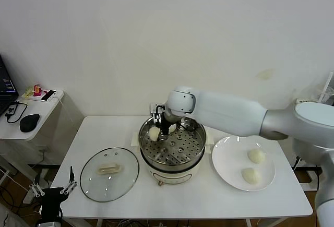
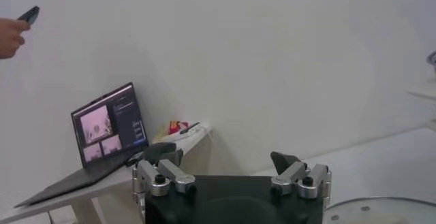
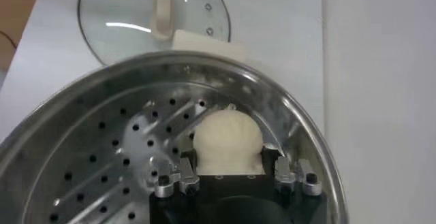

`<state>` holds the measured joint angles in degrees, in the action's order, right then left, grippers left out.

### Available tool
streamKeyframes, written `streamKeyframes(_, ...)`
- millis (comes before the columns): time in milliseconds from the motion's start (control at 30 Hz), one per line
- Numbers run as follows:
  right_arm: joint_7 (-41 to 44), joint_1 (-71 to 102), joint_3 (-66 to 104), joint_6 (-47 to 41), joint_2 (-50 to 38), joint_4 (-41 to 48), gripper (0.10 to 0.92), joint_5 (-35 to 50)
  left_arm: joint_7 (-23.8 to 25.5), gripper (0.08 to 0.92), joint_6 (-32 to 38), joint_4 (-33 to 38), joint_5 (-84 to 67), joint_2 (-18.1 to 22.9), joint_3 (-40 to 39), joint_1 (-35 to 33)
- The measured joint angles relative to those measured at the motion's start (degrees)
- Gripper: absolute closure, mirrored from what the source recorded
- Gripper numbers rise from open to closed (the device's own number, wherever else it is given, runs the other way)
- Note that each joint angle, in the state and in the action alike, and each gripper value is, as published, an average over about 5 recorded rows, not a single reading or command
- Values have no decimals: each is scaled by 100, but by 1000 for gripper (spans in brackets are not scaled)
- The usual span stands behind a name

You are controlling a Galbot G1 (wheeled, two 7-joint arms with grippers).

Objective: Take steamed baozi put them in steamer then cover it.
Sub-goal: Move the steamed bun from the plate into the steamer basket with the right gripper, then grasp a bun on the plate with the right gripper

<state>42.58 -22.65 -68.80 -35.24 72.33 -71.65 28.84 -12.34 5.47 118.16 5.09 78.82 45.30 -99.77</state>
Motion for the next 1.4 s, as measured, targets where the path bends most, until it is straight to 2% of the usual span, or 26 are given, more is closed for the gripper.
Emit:
streamKeyframes(267, 12, 12, -58, -139, 67, 28, 424, 40, -3, 177, 0, -8, -2, 5, -19, 19)
streamKeyframes(500, 131, -75, -65, -165, 22, -44, 248, -16, -5, 177, 0, -15, -5, 2, -21, 28)
streamKeyframes(600, 239, -158, -56, -137, -56, -127, 210, -76, -5, 177, -3, 8, -5, 5, -27, 24)
streamKeyframes(967, 1078, -763, 13, 394, -926, -698, 203, -619, -1, 177, -23, 98, -4, -18, -61, 4)
streamKeyframes(1400, 1981, -902, 171, 1425, -2955, -1667, 203, -1733, 5, 177, -28, 108, 2, -104, -193, 5)
